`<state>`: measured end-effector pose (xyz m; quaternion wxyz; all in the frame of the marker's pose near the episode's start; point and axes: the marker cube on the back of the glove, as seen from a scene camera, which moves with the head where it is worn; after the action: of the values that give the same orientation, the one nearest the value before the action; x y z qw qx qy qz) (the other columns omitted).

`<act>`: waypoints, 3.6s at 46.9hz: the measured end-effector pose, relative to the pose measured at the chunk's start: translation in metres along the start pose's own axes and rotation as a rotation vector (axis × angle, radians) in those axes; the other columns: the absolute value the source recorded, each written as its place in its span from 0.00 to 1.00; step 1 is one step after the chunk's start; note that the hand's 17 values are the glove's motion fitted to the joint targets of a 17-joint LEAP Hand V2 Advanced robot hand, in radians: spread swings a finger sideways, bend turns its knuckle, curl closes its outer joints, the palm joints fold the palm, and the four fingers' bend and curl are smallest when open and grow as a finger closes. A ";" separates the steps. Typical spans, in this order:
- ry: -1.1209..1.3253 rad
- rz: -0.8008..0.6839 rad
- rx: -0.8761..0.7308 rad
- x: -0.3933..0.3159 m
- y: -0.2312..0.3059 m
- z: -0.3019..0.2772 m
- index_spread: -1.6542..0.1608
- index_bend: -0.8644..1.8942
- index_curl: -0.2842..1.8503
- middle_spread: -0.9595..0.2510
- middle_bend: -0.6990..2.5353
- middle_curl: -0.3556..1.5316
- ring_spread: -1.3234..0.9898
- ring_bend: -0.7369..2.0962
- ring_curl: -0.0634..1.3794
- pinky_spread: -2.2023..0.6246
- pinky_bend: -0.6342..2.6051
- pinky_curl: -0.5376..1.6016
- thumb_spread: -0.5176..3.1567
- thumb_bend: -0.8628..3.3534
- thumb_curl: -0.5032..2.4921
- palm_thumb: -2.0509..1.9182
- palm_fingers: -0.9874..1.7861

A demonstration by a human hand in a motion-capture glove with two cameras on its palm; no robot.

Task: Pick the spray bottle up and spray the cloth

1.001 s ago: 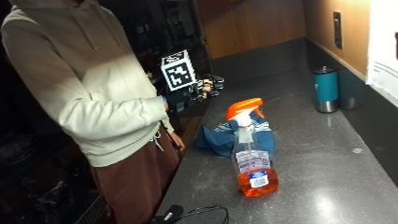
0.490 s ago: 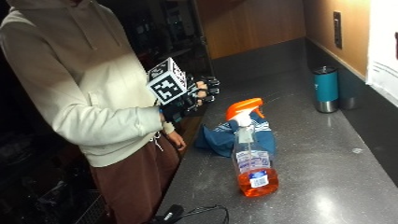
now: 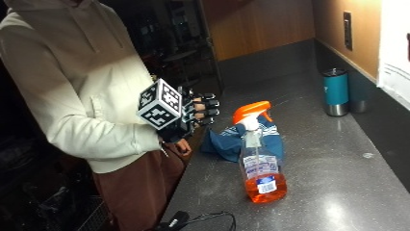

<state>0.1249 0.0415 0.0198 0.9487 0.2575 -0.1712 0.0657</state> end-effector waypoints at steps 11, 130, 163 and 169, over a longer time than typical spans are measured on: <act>-0.040 0.084 0.070 0.027 0.003 0.000 0.77 0.35 0.24 0.78 0.29 0.37 0.59 0.41 0.25 0.86 0.31 0.41 0.42 0.20 0.30 0.70 0.43; -0.626 0.608 0.221 0.108 -0.079 0.065 0.77 0.36 0.23 0.79 0.29 0.37 0.59 0.41 0.24 0.85 0.33 0.41 0.38 0.20 0.28 0.63 0.39; -0.638 0.672 0.205 0.116 -0.094 0.079 0.78 0.35 0.22 0.79 0.29 0.38 0.59 0.41 0.25 0.85 0.33 0.42 0.37 0.20 0.27 0.63 0.39; -0.631 0.675 0.204 0.117 -0.097 0.080 0.78 0.36 0.22 0.79 0.29 0.38 0.59 0.41 0.25 0.85 0.33 0.42 0.37 0.20 0.27 0.63 0.39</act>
<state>0.2315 -0.0787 0.0813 0.7460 0.2867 -0.5177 0.3053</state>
